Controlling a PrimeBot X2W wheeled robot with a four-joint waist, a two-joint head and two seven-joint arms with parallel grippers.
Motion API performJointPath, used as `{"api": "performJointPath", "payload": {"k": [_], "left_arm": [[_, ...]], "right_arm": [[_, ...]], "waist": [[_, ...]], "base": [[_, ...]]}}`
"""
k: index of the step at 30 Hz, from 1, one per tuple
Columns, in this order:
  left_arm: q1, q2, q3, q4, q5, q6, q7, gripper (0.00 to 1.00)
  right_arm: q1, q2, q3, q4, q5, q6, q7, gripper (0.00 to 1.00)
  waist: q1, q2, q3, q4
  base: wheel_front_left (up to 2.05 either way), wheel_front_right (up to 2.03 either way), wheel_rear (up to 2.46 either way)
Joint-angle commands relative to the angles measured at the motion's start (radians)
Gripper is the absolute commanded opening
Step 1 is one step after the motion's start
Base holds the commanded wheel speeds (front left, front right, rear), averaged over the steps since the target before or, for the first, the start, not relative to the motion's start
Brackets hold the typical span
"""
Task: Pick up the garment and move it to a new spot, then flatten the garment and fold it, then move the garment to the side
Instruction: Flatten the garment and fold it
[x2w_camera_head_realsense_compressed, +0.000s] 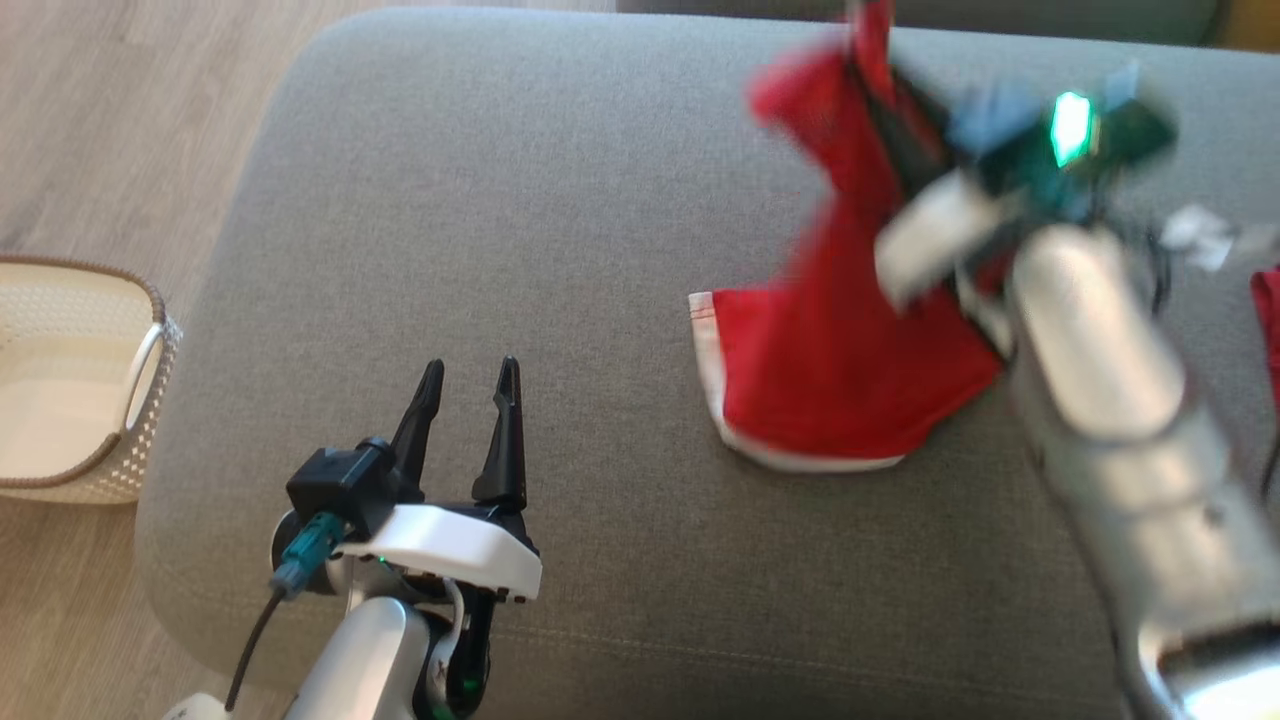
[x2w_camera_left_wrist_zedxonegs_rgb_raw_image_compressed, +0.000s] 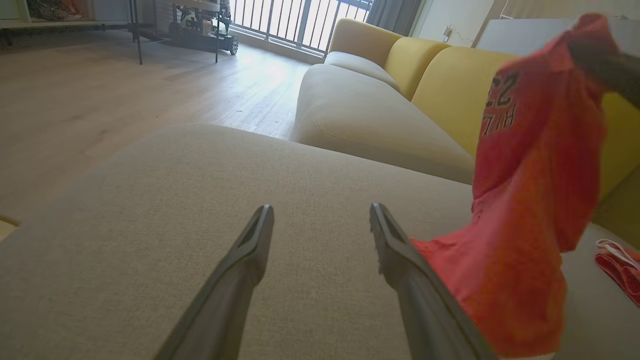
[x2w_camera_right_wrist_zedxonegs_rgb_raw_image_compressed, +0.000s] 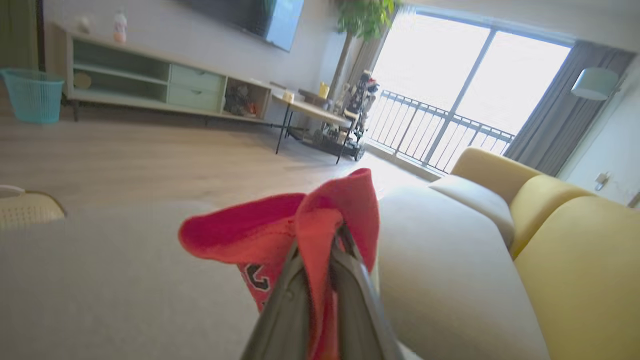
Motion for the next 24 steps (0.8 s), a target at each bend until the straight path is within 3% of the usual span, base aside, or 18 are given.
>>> {"api": "performJointPath", "payload": {"k": [1,4,8,11,15,16,21,24], "left_arm": [[-0.018,0.003,0.022,-0.03,-0.004,0.004,-0.012,1.0],[-0.014,0.003,0.014,-0.024,-0.005,0.003,-0.012,1.0],[-0.005,0.003,0.02,-0.027,-0.002,0.004,-0.012,1.0],[0.0,0.003,0.022,-0.026,0.0,0.003,-0.012,1.0],[0.005,0.003,0.025,-0.027,0.003,0.005,-0.012,1.0],[0.005,0.003,0.027,-0.029,0.004,0.006,-0.012,1.0],[0.004,0.003,0.03,-0.025,0.016,0.007,-0.012,1.0],[0.0,0.003,0.037,-0.016,0.024,0.003,-0.012,1.0]], "right_arm": [[-0.11,0.033,0.036,-0.068,0.047,0.0,-0.016,0.0],[-0.207,0.044,0.045,-0.141,0.128,0.0,-0.02,0.0],[-0.255,0.051,-0.061,-0.252,0.22,0.0,-0.021,0.0],[-0.224,0.045,-0.12,-0.243,0.234,0.0,-0.021,0.0],[-0.087,0.007,-0.245,-0.137,0.303,0.0,-0.003,0.01],[-0.042,-0.014,-0.276,-0.103,0.306,0.0,0.01,1.0],[0.161,-0.088,-0.492,0.061,0.235,0.0,0.029,1.0],[0.225,-0.053,-0.622,0.104,0.196,0.0,0.012,1.0]], "waist": [[0.0,0.0,-0.01,-0.001],[0.0,0.0,-0.026,0.005],[0.0,0.0,-0.032,0.005],[0.0,0.0,-0.036,0.004],[0.0,0.0,-0.038,0.006],[0.0,0.0,-0.034,0.005],[0.0,0.0,-0.006,-0.014],[0.0,0.0,0.007,-0.035]], "base": [[0.0,0.0,0.0],[0.0,0.0,0.0],[0.0,0.0,0.0],[0.0,0.0,0.0],[0.0,0.0,0.0],[0.0,0.0,0.0],[0.0,0.0,0.0],[0.0,0.0,0.0]]}}
